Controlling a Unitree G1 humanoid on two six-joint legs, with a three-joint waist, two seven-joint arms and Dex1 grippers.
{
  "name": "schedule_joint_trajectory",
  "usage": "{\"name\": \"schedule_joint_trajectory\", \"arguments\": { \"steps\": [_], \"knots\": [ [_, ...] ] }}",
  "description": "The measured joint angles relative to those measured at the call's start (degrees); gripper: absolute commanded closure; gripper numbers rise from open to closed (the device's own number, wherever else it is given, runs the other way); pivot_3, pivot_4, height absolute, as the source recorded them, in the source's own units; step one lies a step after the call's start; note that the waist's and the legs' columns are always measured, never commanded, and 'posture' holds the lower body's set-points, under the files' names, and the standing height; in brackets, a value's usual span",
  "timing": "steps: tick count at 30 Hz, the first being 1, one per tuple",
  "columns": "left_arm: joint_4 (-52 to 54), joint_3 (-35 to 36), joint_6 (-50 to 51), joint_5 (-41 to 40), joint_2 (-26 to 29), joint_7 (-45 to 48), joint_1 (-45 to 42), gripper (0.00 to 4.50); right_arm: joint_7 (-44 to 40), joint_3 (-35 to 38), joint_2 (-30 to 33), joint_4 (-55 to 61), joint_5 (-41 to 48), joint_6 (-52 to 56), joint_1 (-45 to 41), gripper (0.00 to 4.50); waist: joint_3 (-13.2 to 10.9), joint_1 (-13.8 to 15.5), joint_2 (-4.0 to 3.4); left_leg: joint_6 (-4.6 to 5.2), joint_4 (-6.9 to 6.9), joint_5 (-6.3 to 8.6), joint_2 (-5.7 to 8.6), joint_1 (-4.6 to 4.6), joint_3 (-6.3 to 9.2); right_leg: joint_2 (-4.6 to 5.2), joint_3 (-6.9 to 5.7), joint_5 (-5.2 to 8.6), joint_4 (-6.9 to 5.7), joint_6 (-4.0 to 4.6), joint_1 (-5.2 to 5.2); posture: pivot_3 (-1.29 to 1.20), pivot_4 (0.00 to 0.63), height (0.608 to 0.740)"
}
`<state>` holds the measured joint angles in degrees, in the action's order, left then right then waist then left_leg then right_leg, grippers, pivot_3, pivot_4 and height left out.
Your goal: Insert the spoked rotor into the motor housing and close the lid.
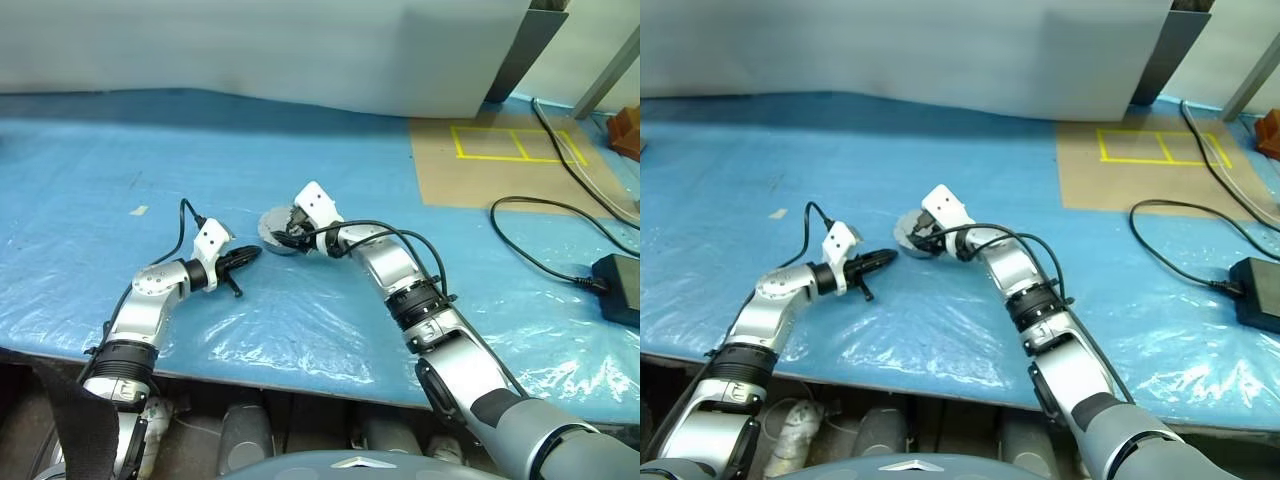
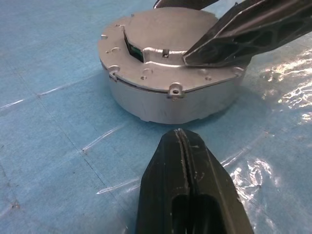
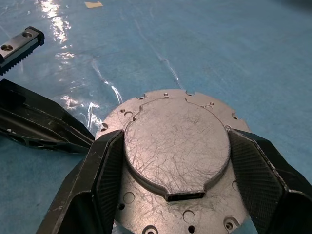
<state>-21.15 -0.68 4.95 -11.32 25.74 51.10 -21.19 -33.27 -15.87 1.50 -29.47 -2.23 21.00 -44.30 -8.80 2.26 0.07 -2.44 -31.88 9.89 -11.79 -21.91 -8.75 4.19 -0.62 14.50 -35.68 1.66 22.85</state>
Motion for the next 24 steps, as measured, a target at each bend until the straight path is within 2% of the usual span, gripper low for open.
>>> {"name": "schedule_joint_trajectory", "arguments": {
  "steps": [9, 17, 24],
  "knots": [
    [0.1, 0.2, 0.2, -0.5, 0.0, 0.3, 0.0, 4.5, 0.2, -0.4, 0.8, -0.9, -0.2, -1.9, 0.1, 1.53, 0.0, 0.2, 0.0, 0.01, 0.0, 0.0, -0.02, 0.15, -0.05, 0.02, 0.14, 0.01, 0.01, 0.01, -0.09, 0.0, 0.15, 0.74],
    [5.8, 5.5, 7.6, -10.4, -1.4, 0.8, -1.6, 4.5, -0.8, -0.3, 1.7, 0.0, 0.1, -2.2, 0.8, 1.53, 0.0, 0.3, 0.0, 0.01, 0.0, 0.0, 0.01, 0.11, -0.08, 0.01, 0.14, 0.01, 0.04, 0.02, -0.08, 0.0, 0.15, 0.74],
    [6.0, 4.9, 9.2, -10.5, -1.1, 1.4, -2.1, 4.5, -0.9, 0.0, 1.8, 0.2, 0.2, -2.2, 0.9, 1.53, 0.0, 0.3, 0.0, 0.01, 0.11, 0.0, 0.01, 0.1, -0.08, 0.02, 0.13, 0.01, 0.17, 0.01, -0.08, 0.0, 0.15, 0.74]
  ]
}}
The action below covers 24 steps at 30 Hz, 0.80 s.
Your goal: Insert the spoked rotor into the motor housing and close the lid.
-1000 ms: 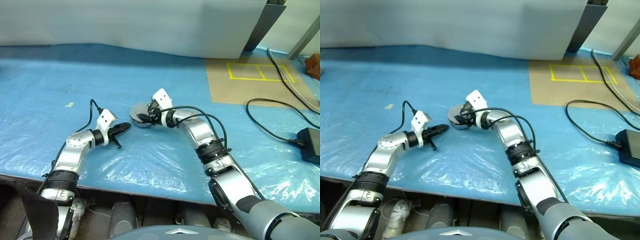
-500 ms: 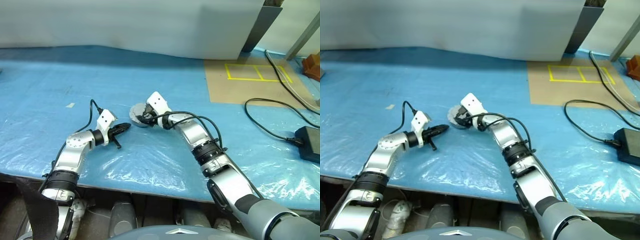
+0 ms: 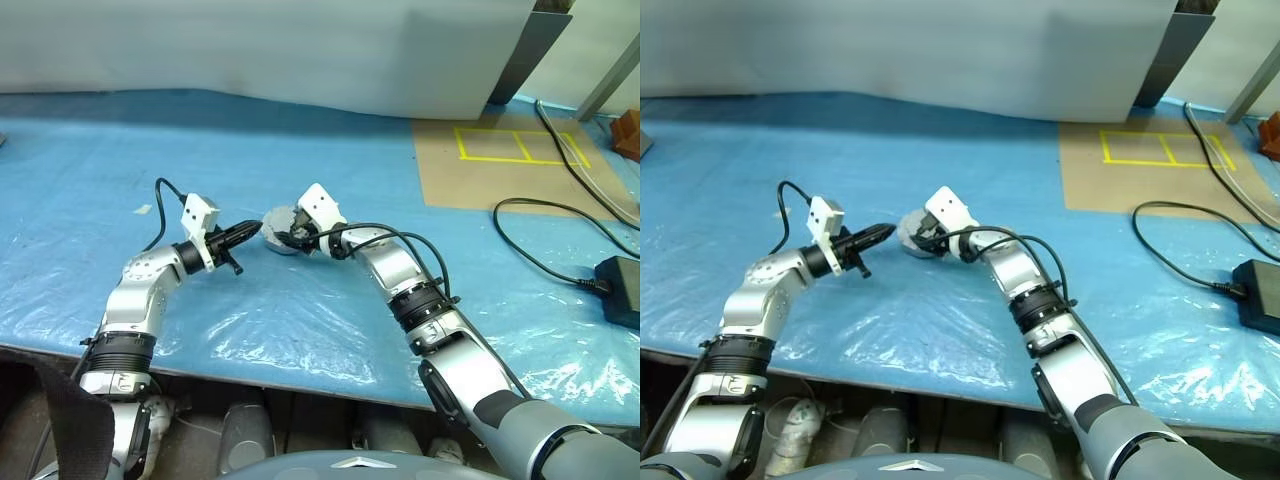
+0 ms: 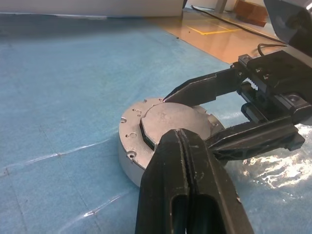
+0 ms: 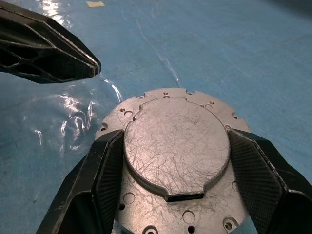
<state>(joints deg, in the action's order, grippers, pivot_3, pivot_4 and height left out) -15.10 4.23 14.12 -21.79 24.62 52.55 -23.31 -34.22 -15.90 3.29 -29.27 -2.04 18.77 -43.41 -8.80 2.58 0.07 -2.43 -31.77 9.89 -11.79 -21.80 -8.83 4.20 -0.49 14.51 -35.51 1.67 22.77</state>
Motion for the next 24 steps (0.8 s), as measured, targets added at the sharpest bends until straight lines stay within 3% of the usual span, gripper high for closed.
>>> {"name": "schedule_joint_trajectory", "arguments": {
  "steps": [11, 24],
  "knots": [
    [-7.3, -3.0, -6.7, 7.2, -1.2, -3.8, -2.1, 4.5, 0.2, -0.1, 0.4, 1.8, 0.0, 0.0, 1.4, 1.53, 0.0, 0.3, 0.01, 0.0, 0.08, 0.0, 0.0, -0.02, 0.02, 0.01, -0.03, -0.01, 0.08, -0.02, -0.02, 0.0, 0.15, 0.74],
    [-8.3, -3.4, -8.1, 7.6, -2.9, -4.0, -2.8, 4.5, 0.1, -0.4, 1.1, 3.9, 0.0, 0.7, 2.4, 1.53, 0.0, 0.8, 0.01, -0.01, 0.24, 0.0, 0.01, -0.02, 0.02, 0.04, -0.05, -0.01, 0.2, -0.03, -0.03, 0.0, 0.15, 0.74]
  ]
}}
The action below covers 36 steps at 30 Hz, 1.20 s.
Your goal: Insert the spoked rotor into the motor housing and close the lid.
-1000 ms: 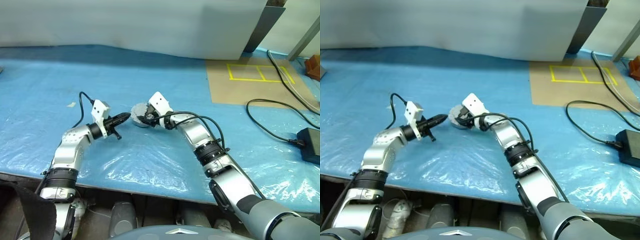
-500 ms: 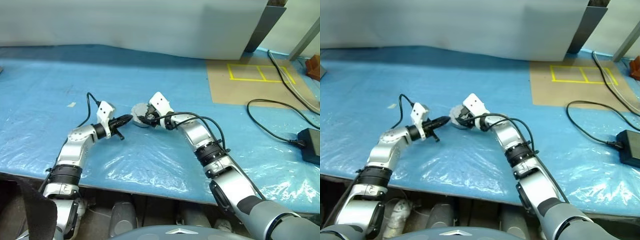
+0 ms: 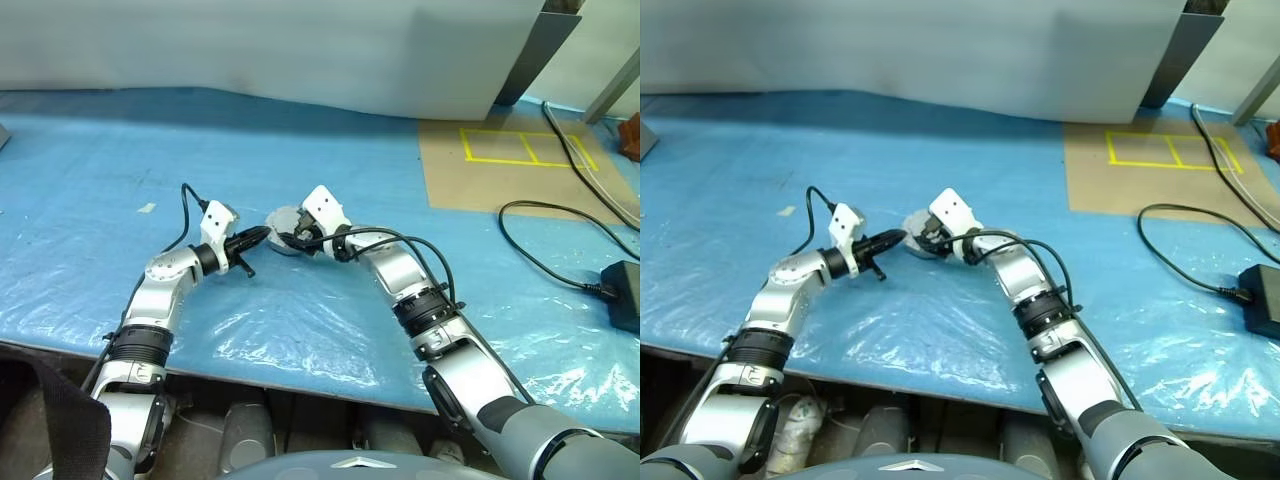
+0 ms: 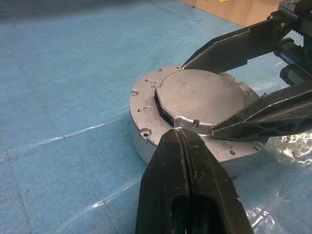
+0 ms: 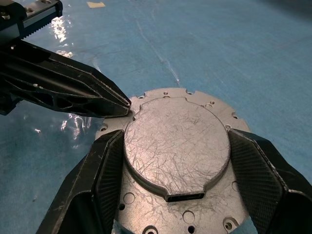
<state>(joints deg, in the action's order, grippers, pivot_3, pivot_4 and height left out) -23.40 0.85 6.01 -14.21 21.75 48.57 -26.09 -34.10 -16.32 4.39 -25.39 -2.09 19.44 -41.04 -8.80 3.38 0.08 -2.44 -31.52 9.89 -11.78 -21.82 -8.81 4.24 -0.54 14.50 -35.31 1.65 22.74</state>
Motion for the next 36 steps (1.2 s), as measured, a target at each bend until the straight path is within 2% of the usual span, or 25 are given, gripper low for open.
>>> {"name": "schedule_joint_trajectory", "arguments": {
  "steps": [4, 5, 13, 22, 24, 28, 32, 36],
  "knots": [
    [-0.1, 0.0, -0.6, 0.0, 0.0, 0.0, 0.0, 4.5, -1.1, 0.4, 0.3, 1.0, 0.6, 0.4, 0.8, 0.15, 0.0, 0.1, 0.01, 0.0, 0.1, 0.0, 0.0, 0.04, 0.0, -0.01, -0.02, -0.02, 0.04, -0.02, -0.02, 0.0, 0.15, 0.74],
    [-0.1, 0.0, -0.7, 0.0, 0.0, 0.0, 0.0, 4.5, -1.3, 0.4, 0.3, 1.3, 0.8, 0.4, 1.1, 0.06, 0.0, 0.1, 0.01, 0.0, 0.14, 0.0, 0.0, 0.06, 0.0, -0.01, -0.02, -0.02, 0.05, -0.03, -0.02, 0.0, 0.15, 0.74],
    [1.4, 0.1, -0.4, -0.1, 0.1, -0.3, 1.1, 4.5, -5.7, 0.9, 3.2, 7.8, 2.6, 0.3, 4.5, 0.06, 0.0, 0.3, 0.01, 0.0, 0.24, 0.0, 0.03, -0.07, -0.01, -0.04, -0.05, -0.15, 0.27, -0.25, 0.04, 0.0, 0.15, 0.74],
    [1.9, 0.0, 0.0, -0.1, 0.1, -0.3, 1.4, 4.5, -6.3, 2.4, 4.9, 12.4, 4.1, -4.2, 5.1, 0.06, 0.0, 0.4, 0.01, -0.01, 0.28, -0.01, 0.06, -0.21, 0.03, -0.08, -0.18, -0.16, 0.32, -0.27, 0.1, 0.0, 0.15, 0.74],
    [1.9, -0.1, 0.1, 0.0, 0.1, -0.3, 1.4, 4.5, -6.6, 4.7, 4.1, 12.9, 7.5, -0.4, 5.2, 0.06, 0.0, 0.4, 0.01, -0.01, 0.26, -0.01, 0.06, -0.21, 0.04, -0.07, -0.18, -0.17, 0.32, -0.26, 0.09, 0.0, 0.15, 0.74],
    [1.9, -0.1, 0.1, 0.0, 0.1, -0.3, 1.5, 4.5, -8.0, 12.0, 4.2, 14.1, 18.2, 15.4, 5.1, 0.06, 0.0, 0.6, 0.01, 0.0, 0.25, -0.01, 0.06, -0.19, 0.06, -0.06, -0.19, -0.17, 0.33, -0.26, 0.03, 0.0, 0.15, 0.74],
    [1.9, -0.1, 0.1, 0.1, 0.1, -0.3, 1.5, 4.5, -5.2, 22.6, 4.1, 9.6, 28.1, 32.4, 2.8, 0.06, 0.0, 0.6, 0.01, 0.0, 0.23, -0.01, 0.05, -0.18, 0.05, -0.06, -0.22, -0.16, 0.29, -0.24, 0.03, 0.0, 0.15, 0.74],
    [1.9, -0.1, 0.0, 0.1, 0.2, -0.3, 1.5, 4.5, -4.5, 24.6, 4.8, 8.3, 31.2, 39.1, 3.6, 0.06, 0.0, 0.7, 0.01, 0.0, 0.24, -0.02, 0.04, -0.19, 0.05, -0.07, -0.27, -0.16, 0.29, -0.24, 0.03, 0.0, 0.15, 0.74]
  ]
}}
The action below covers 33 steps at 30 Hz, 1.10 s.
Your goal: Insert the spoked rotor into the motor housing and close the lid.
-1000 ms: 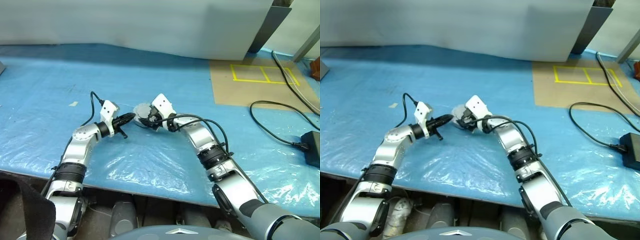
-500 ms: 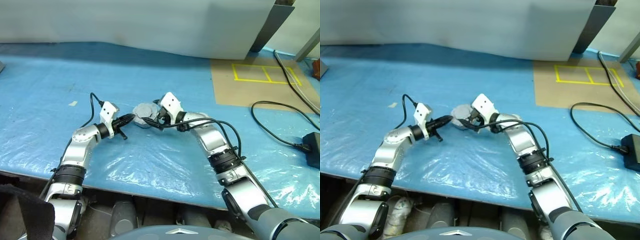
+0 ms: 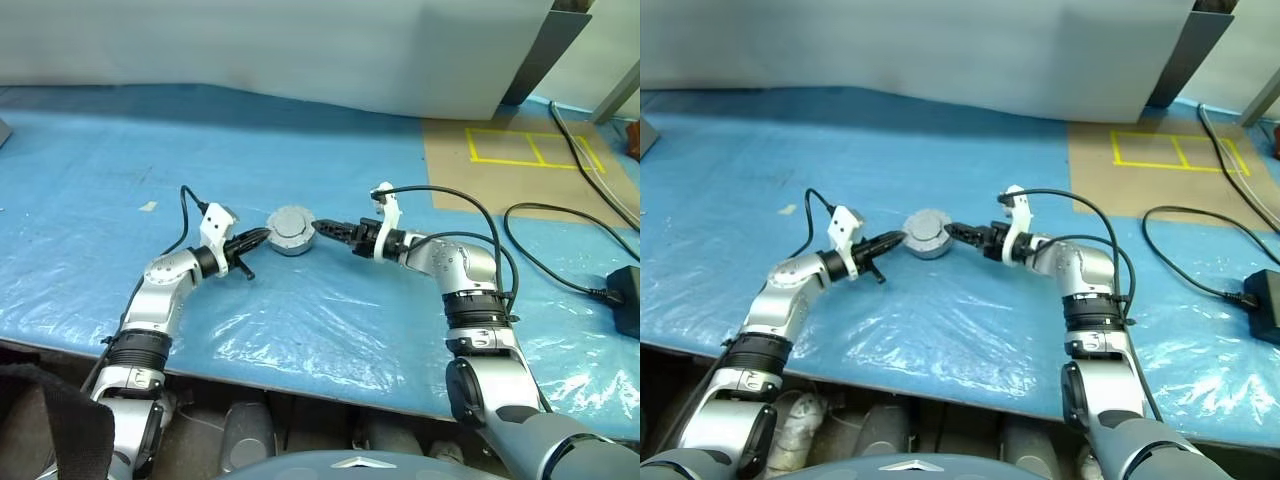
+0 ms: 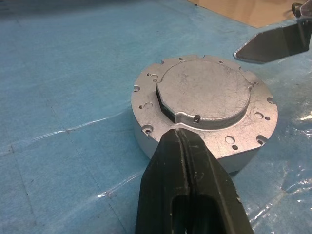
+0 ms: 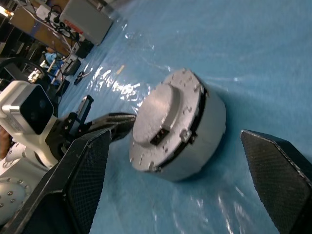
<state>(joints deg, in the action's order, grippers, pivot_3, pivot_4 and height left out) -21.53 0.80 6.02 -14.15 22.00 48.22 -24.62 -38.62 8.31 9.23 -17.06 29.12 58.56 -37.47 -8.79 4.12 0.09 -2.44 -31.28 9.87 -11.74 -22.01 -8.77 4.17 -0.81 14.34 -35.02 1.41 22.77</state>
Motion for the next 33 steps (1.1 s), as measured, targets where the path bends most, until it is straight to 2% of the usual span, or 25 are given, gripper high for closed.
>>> {"name": "schedule_joint_trajectory", "arguments": {
  "steps": [7, 14, 17, 27, 33],
  "knots": [
    [-0.1, -0.1, -0.4, 0.5, 0.0, -0.2, 0.0, 4.5, 1.5, -0.2, -3.6, -0.6, 0.8, 0.5, 1.3, 0.06, 0.0, 0.0, 0.0, 0.0, -0.02, 0.0, -0.01, 0.01, 0.0, 0.02, 0.0, 0.0, -0.04, 0.0, 0.01, 0.0, 0.15, 0.74],
    [-0.1, -0.2, -0.6, 0.7, 0.0, -0.3, 0.0, 4.5, 4.2, 4.5, -5.6, -7.1, 2.6, -2.6, -1.0, 0.06, 0.0, 0.0, 0.0, 0.0, -0.02, 0.0, 0.01, -0.01, -0.01, 0.03, -0.01, 0.0, -0.04, 0.01, 0.01, 0.0, 0.15, 0.74],
    [-0.1, -0.2, -0.6, 0.7, 0.0, -0.4, 0.0, 4.5, 4.5, 5.8, -5.7, -8.7, 3.4, -3.1, -1.4, 0.96, 0.0, 0.0, 0.0, 0.0, -0.02, 0.0, 0.0, -0.01, -0.01, 0.03, -0.01, 0.0, -0.04, 0.01, 0.02, 0.0, 0.15, 0.74],
    [-0.2, -0.1, -0.7, 1.0, 0.1, -0.5, 0.0, 4.5, 4.4, 5.6, -7.2, -6.5, 5.9, -1.0, 0.7, 4.42, 0.0, -0.2, 0.0, 0.0, -0.02, 0.0, -0.03, 0.03, -0.01, 0.01, -0.02, 0.01, -0.11, 0.01, 0.04, 0.0, 0.15, 0.74],
    [-0.4, 0.0, -0.7, 1.2, 0.1, -0.4, 0.0, 4.5, 4.5, 5.5, -7.8, -6.5, 6.7, -0.7, 0.6, 4.47, 0.0, -0.2, -0.01, 0.0, -0.05, 0.0, -0.02, 0.03, -0.02, 0.03, 0.0, 0.01, -0.13, 0.02, 0.03, 0.0, 0.15, 0.74]
  ]
}}
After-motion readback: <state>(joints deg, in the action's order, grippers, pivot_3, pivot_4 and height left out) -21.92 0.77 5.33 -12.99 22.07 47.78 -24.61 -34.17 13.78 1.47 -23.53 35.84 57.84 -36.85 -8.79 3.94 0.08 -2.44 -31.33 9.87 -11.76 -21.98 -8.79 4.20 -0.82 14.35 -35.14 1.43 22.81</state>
